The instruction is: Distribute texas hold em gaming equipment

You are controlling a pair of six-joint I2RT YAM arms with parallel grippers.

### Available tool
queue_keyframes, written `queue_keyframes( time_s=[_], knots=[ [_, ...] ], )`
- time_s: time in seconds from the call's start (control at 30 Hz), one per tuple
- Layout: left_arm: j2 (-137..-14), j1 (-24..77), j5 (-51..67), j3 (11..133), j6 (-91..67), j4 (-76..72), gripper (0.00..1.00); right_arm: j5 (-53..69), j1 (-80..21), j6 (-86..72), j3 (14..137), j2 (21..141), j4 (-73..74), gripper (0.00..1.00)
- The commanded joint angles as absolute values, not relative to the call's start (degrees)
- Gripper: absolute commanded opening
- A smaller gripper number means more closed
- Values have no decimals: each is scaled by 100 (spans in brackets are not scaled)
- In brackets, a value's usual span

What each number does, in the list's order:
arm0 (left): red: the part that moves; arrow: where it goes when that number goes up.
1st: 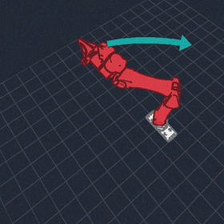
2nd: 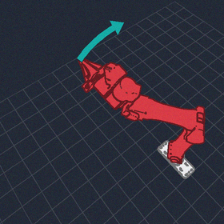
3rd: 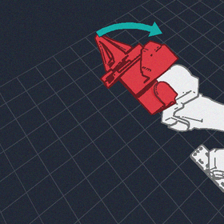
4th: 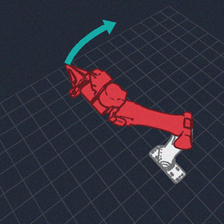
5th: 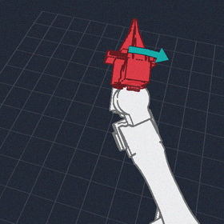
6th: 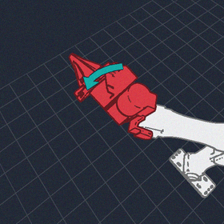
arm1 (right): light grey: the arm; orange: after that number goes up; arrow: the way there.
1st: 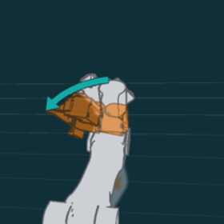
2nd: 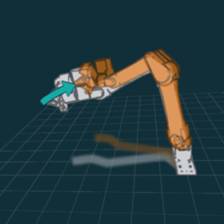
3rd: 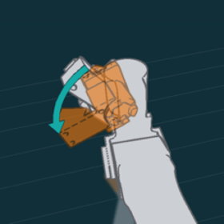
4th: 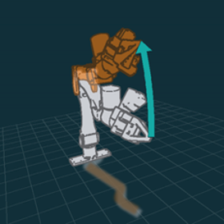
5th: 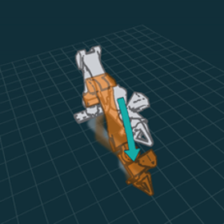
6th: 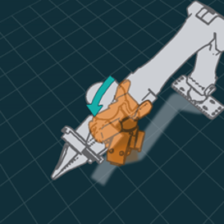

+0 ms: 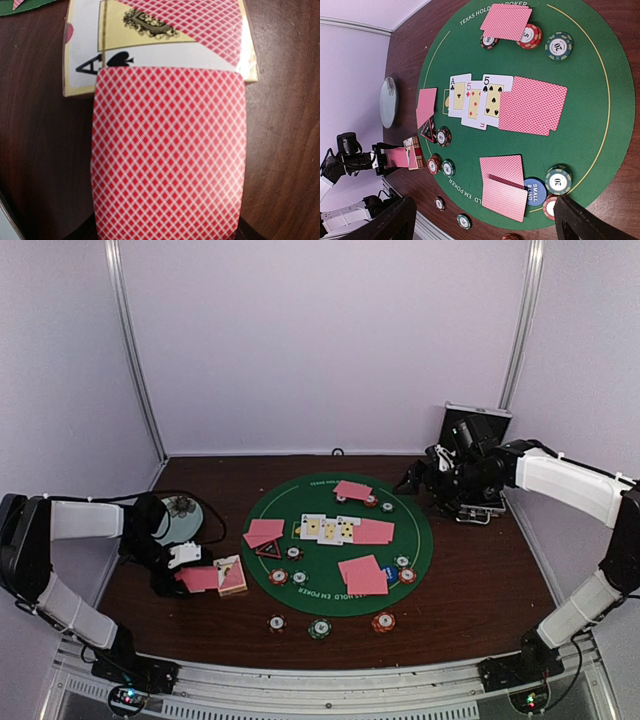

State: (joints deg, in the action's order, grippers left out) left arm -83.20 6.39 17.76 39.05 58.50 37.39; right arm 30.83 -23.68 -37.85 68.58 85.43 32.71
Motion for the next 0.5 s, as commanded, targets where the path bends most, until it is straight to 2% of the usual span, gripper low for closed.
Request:
queue_keyframes(
  time_s=[0.0, 0.07, 0.1, 0.47],
  knots=[
    [-8382, 768, 2001, 3959, 5678, 4208, 73, 3168, -2434, -3892, 6735, 8303, 3150, 99],
    [-8393, 774, 2003, 4025, 5669, 4322, 87, 3186, -2434, -3905, 6724, 8276, 3139, 100],
    [-8406, 773, 1977, 4044, 5669, 4351, 90, 3197, -2435, -3922, 6719, 8268, 3138, 100],
    [-8261, 770, 1966, 4315, 5521, 4759, 97, 3221, -2442, -3889, 6780, 8150, 3281, 100]
  ],
)
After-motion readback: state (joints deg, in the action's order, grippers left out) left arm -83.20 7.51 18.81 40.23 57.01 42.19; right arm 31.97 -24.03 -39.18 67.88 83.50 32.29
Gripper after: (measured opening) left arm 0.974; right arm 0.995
